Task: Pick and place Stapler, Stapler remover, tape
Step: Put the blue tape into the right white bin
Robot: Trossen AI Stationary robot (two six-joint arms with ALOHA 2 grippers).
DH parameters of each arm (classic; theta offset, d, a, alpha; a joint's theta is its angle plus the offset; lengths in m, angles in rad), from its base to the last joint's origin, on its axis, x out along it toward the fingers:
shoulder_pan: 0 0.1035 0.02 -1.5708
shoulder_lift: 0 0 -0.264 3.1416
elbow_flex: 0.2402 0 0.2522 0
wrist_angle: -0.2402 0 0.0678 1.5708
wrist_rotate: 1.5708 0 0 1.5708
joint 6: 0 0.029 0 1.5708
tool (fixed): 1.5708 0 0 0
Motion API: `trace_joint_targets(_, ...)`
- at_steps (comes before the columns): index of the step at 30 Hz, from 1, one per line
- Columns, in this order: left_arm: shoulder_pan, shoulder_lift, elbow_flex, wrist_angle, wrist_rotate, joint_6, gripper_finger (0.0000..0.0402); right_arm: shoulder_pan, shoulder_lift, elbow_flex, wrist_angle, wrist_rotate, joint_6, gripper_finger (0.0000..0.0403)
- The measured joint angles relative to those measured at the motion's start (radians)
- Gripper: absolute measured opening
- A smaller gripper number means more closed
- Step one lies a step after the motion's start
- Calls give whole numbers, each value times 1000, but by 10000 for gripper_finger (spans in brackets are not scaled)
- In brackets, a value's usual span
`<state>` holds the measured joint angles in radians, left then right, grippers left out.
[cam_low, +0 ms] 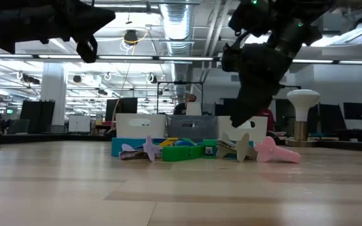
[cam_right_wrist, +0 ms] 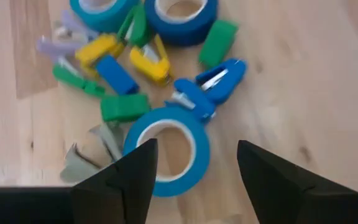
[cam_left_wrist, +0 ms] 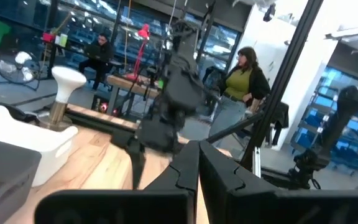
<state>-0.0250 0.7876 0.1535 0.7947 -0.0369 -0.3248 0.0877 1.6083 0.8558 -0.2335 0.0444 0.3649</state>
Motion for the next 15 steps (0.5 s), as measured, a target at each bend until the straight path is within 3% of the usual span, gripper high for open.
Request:
trace_joint_targets(7, 0, 0, 0, 16, -4, -69, 4, 38, 73, 43, -49, 1, -5, 193)
trace_joint_targets(15, -3, 3, 0, 18, -4, -85, 4, 6, 110, 57, -47, 8, -27, 180)
